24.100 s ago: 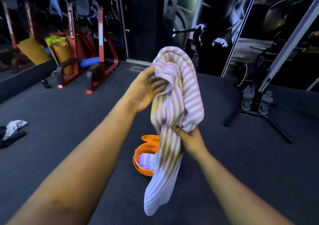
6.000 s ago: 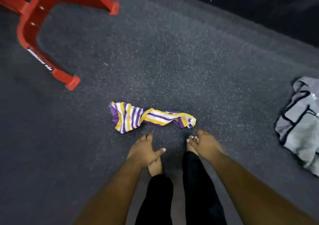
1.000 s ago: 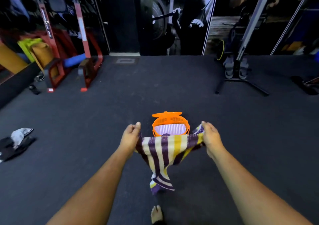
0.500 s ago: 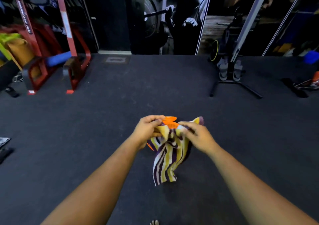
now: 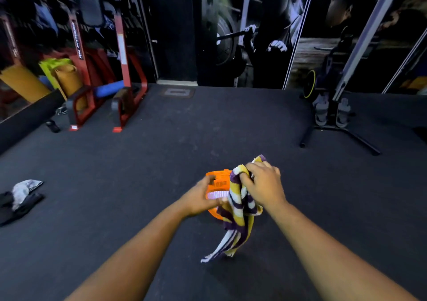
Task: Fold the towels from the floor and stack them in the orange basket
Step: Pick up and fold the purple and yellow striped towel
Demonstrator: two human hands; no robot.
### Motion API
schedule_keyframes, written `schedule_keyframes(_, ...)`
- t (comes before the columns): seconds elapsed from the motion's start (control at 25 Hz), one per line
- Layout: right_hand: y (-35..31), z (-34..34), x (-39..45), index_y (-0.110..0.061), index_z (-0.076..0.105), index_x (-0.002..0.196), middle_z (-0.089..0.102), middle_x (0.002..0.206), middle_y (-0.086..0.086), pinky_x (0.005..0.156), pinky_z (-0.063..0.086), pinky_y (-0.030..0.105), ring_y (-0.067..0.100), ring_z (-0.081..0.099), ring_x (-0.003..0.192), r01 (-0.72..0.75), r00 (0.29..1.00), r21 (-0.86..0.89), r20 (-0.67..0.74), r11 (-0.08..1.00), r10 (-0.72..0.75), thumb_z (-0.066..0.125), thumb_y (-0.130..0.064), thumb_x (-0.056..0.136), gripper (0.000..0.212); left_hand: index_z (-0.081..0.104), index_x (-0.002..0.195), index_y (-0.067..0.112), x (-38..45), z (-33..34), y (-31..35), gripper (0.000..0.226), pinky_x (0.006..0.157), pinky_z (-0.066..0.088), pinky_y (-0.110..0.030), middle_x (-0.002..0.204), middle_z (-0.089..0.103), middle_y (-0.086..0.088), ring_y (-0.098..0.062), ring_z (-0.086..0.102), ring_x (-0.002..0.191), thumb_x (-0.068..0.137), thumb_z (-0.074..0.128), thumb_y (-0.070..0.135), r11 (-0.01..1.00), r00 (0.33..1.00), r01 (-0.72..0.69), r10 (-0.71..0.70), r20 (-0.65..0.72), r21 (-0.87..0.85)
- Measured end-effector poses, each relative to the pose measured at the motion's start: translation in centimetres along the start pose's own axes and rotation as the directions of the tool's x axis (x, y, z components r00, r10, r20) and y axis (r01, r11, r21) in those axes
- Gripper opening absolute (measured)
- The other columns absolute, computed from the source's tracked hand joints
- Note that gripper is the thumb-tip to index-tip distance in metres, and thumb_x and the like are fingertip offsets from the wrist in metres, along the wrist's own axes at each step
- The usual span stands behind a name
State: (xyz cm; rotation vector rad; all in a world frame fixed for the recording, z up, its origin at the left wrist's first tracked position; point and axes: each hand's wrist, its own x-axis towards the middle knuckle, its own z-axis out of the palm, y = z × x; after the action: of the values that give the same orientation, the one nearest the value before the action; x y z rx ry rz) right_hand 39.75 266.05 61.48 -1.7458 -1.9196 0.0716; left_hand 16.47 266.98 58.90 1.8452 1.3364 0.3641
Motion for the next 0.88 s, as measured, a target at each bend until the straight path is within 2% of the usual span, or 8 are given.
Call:
schedule_keyframes(0.08, -0.3, 0.1, -0.2, -0.027, 0.058, 0.074, 0.048, 0.089, -0.013, 0.08, 0.035, 0.037, 0.014, 0.047, 0.093, 0.027, 0.999, -0.045, -0.045, 0.999, -0.029, 0.045, -0.047, 0.086, 0.027, 0.041, 0.146, 0.035, -0.2, 3.2, 1.0, 0.077, 0.09, 0.052, -0.028, 0.122, 0.059, 0.017, -0.006, 0.061, 0.11, 0.081, 0.075, 0.058, 0.997, 0.999, -0.005, 0.001, -0.051, -0.077)
schedule_keyframes(0.16, 0.3, 0.4, -0.1, -0.022, 0.058, 0.073, 0.049, 0.095, -0.008, 0.08, 0.036, 0.035, 0.014, 0.045, 0.094, 0.081, 0.995, 0.003, -0.062, 0.997, -0.08, 0.051, -0.044, 0.082, 0.025, 0.062, 0.121, 0.031, 0.5, 5.1, 2.2, 0.036, 0.075, 0.043, -0.025, 0.099, 0.057, 0.021, -0.008, 0.059, 0.095, 0.087, 0.073, 0.038, 0.999, 0.975, -0.054, 0.054, -0.215, 0.008)
schedule_keyframes(0.24, 1.1, 0.3, 0.0, -0.021, 0.056, 0.069, 0.055, 0.093, -0.007, 0.077, 0.039, 0.031, 0.01, 0.052, 0.09, 0.102, 0.994, 0.274, 0.017, 0.956, -0.111, 0.056, -0.04, 0.077, 0.021, 0.067, 0.092, 0.019, 1.2, 5.3, 2.8, 0.004, 0.072, 0.036, -0.025, 0.086, 0.051, 0.019, -0.014, 0.056, 0.091, 0.089, 0.07, 0.02, 0.995, 0.956, -0.092, 0.097, -0.276, 0.029)
schedule_keyframes(0.32, 1.6, -0.4, 0.1, -0.023, 0.048, 0.064, 0.05, 0.072, -0.011, 0.064, 0.037, 0.028, 0.0, 0.047, 0.068, -0.011, 0.984, 0.541, 0.157, 0.841, -0.088, 0.056, -0.04, 0.076, 0.022, 0.058, 0.078, 0.022, 2.0, 4.4, 2.5, 0.015, 0.067, 0.037, -0.029, 0.077, 0.055, 0.013, -0.016, 0.056, 0.083, 0.089, 0.066, 0.015, 0.993, 0.957, -0.068, 0.039, -0.288, -0.093)
schedule_keyframes(0.44, 2.8, -1.2, 0.0, -0.022, 0.044, 0.068, 0.042, 0.065, -0.01, 0.059, 0.033, 0.025, 0.0, 0.039, 0.062, -0.134, 0.973, 0.667, 0.23, 0.733, -0.031, 0.061, -0.029, 0.081, 0.022, 0.052, 0.079, 0.023, 2.7, 2.0, 1.7, 0.021, 0.059, 0.038, -0.03, 0.068, 0.055, 0.006, -0.012, 0.048, 0.064, 0.087, 0.07, 0.027, 0.936, 0.945, -0.049, -0.07, -0.321, -0.35)
schedule_keyframes(0.68, 5.6, -1.3, 0.0, -0.025, 0.057, 0.085, 0.057, 0.062, -0.012, 0.06, 0.04, 0.029, 0.004, 0.047, 0.057, -0.242, 0.967, 0.526, 0.196, 0.815, 0.16, 0.067, -0.018, 0.091, 0.013, 0.06, 0.075, 0.023, 2.1, -1.6, -2.0, 0.026, 0.062, 0.04, -0.031, 0.066, 0.058, 0.009, -0.007, 0.05, 0.061, 0.086, 0.08, 0.034, 0.997, 0.98, 0.032, -0.017, -0.199, 0.072)
schedule_keyframes(0.76, 6.3, -1.1, -0.2, -0.026, 0.063, 0.088, 0.066, 0.072, -0.011, 0.068, 0.047, 0.032, 0.003, 0.059, 0.067, -0.258, 0.965, 0.465, 0.167, 0.847, 0.202, 0.066, -0.03, 0.091, 0.006, 0.063, 0.076, 0.016, 1.4, -1.9, -2.4, 0.024, 0.068, 0.039, -0.033, 0.07, 0.056, 0.002, -0.012, 0.05, 0.067, 0.089, 0.078, 0.03, 0.969, 0.982, 0.017, -0.062, -0.18, -0.246)
schedule_keyframes(0.88, 5.1, -0.5, -0.7, -0.02, 0.058, 0.074, 0.058, 0.067, 0.001, 0.066, 0.047, 0.039, 0.008, 0.054, 0.064, -0.164, 0.97, 0.476, 0.239, 0.864, 0.052, 0.059, -0.045, 0.09, 0.03, 0.066, 0.093, 0.018, 0.5, -0.2, -0.4, 0.025, 0.077, 0.046, -0.039, 0.086, 0.063, -0.004, -0.022, 0.056, 0.083, 0.085, 0.077, 0.039, 0.754, 0.986, -0.022, -0.091, -0.138, -0.656)
